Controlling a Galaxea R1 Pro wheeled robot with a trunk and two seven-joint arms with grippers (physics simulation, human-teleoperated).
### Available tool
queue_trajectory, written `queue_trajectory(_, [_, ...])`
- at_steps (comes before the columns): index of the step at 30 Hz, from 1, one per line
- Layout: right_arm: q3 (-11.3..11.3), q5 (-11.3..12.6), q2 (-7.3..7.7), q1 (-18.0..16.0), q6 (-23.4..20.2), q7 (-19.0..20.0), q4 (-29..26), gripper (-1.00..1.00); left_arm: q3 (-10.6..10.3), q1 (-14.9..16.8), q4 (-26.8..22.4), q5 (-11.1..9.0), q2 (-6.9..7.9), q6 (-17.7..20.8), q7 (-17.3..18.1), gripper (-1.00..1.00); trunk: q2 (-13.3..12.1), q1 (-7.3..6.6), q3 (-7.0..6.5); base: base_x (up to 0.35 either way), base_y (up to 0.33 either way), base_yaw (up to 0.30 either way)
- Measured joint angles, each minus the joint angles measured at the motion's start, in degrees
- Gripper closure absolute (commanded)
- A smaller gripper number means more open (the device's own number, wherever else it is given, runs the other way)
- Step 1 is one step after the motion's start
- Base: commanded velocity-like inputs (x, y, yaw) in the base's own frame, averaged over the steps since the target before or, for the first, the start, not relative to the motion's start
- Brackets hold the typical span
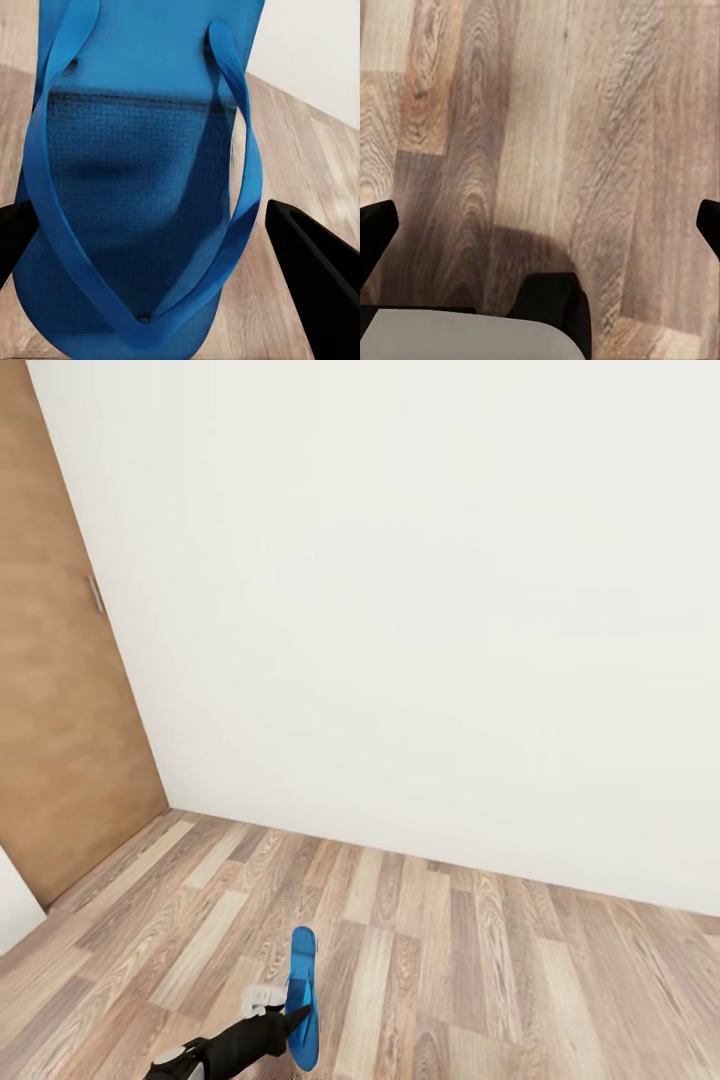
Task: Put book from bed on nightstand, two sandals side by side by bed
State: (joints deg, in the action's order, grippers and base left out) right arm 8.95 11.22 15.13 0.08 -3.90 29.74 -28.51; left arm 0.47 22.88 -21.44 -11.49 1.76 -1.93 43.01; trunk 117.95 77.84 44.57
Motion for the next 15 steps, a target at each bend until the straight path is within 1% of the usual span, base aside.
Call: queue_trajectory(15, [0.00,-0.07,-0.02,0.00,0.00,0.00,0.00,-1.00,-0.06,0.00,0.97,0.14,0.00,-0.06,0.01,1.00,0.00,0.00,0.00,0.000,0.000,0.293])
